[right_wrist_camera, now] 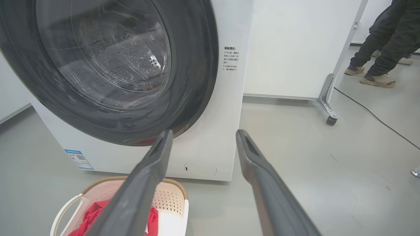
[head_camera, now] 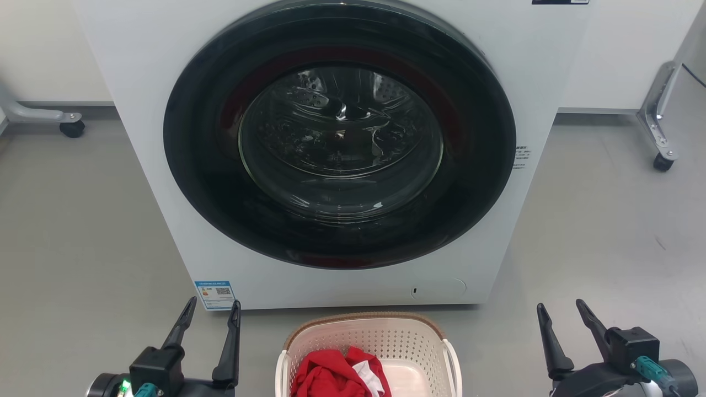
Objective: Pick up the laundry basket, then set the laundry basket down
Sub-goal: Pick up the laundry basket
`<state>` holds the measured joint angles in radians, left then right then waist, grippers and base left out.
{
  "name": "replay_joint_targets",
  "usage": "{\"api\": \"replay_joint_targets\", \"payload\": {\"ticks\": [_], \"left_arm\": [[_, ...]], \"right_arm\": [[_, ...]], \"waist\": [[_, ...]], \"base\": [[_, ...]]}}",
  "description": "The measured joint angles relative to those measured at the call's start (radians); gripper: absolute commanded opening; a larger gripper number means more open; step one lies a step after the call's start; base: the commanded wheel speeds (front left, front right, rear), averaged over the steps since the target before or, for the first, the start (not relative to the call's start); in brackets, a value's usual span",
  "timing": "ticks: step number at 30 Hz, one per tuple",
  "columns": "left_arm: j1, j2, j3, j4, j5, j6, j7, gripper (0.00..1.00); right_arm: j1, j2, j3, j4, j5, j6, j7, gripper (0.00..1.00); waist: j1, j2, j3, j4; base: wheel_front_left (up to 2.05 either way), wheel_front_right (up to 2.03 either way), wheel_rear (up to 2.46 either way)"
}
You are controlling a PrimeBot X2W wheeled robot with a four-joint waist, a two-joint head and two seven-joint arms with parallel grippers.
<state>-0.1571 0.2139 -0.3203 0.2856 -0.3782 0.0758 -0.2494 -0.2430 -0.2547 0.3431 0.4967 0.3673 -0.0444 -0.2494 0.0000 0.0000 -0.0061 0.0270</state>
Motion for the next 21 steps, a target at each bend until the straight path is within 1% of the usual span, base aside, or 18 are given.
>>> {"api": "replay_joint_targets", "payload": {"ticks": [21], "left_arm": [[0.000, -0.006, 0.001, 0.041, -0.011, 0.004, 0.028, 1.00]], "right_arm": [[-0.013, 0.004, -0.012, 0.014, 0.002, 0.000, 0.000, 1.00]], "waist": [[0.0000, 0.0000, 0.000, -0.002]], "base": [[0.00, 0.00, 0.00]]}}
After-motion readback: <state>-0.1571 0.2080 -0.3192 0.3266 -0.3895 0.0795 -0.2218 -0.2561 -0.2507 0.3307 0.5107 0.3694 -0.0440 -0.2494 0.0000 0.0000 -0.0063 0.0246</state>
